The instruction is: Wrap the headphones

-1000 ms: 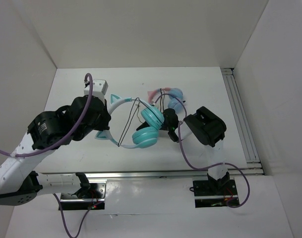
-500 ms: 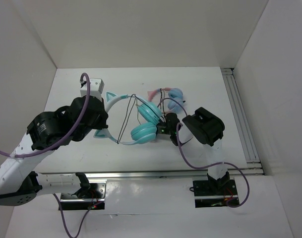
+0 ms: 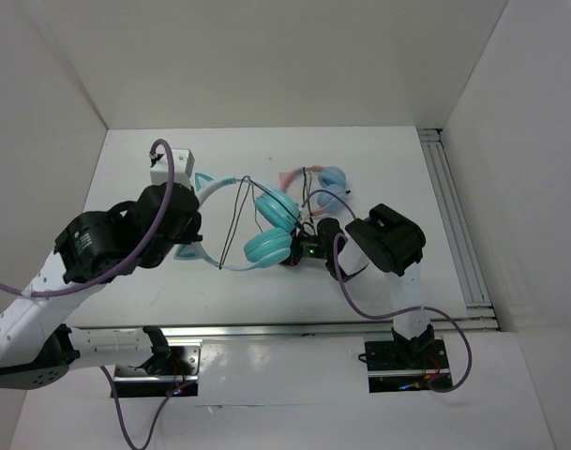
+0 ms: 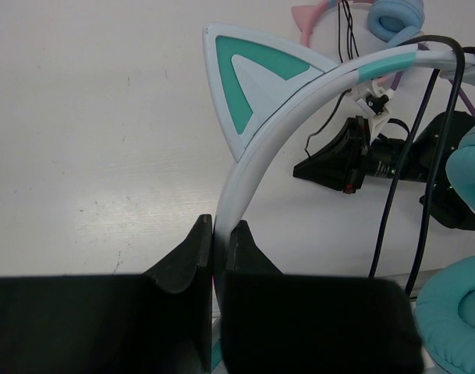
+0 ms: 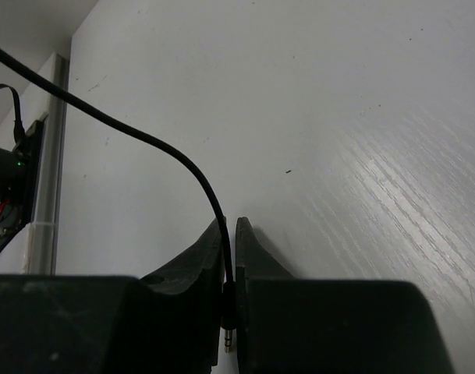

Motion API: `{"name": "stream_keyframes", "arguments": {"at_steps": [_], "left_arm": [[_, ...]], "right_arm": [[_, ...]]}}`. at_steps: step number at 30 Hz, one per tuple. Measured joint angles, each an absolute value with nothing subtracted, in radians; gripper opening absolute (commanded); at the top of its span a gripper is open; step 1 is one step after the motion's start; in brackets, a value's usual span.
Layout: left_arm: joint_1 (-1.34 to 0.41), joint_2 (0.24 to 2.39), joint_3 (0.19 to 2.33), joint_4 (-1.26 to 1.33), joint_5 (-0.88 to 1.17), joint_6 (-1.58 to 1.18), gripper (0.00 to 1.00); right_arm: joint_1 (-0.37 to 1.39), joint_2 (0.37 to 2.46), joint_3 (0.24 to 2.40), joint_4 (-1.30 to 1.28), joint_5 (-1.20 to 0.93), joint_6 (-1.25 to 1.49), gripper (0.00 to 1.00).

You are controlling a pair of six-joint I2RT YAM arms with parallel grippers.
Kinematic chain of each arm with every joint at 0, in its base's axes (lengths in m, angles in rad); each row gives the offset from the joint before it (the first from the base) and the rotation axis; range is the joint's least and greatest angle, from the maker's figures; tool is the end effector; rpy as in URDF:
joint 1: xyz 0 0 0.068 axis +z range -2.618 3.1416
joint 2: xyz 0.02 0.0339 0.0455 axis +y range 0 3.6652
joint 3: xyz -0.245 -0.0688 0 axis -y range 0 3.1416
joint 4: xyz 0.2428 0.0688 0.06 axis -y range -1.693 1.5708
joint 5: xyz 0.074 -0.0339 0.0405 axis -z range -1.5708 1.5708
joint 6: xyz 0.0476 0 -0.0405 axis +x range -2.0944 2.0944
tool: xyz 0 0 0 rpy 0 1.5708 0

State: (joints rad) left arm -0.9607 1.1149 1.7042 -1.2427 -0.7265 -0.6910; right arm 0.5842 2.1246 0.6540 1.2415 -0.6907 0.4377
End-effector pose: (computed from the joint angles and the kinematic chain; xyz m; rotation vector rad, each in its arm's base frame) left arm 0.1220 -0.1193 0.4517 -0.1039 2.0465 -0.2121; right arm 0.2674 0.2132 0.0612 -0.6735 1.8372 1.3207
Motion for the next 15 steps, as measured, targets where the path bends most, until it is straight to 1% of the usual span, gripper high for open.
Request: {"name": "stream_keyframes", "arguments": {"at_steps": [4,7,11,15], "left_arm": [[-0.952,1.116,1.681,-1.243,-0.748,-0.721,0.0],[-0.908,1.126,1.673,-1.241,-0.772,-0.747,0.0],[-0.773,1.164,1.65,-1.159,-0.738,-0.725,0.0],[-0.655,1.253,1.649,-1.062,-0.682,-0.706,0.0]], "right_arm": [[0.585,2.112,0.639,1.239,-0.678,0.439,0.0],[0.605,2.048,0.574,1.215,-0.608,0.441,0.0],[0.701,1.9,0.482,1.1,-0.47,0.452,0.0],[0.802,1.792,0.457,1.0,-0.39,0.462,0.0]]}}
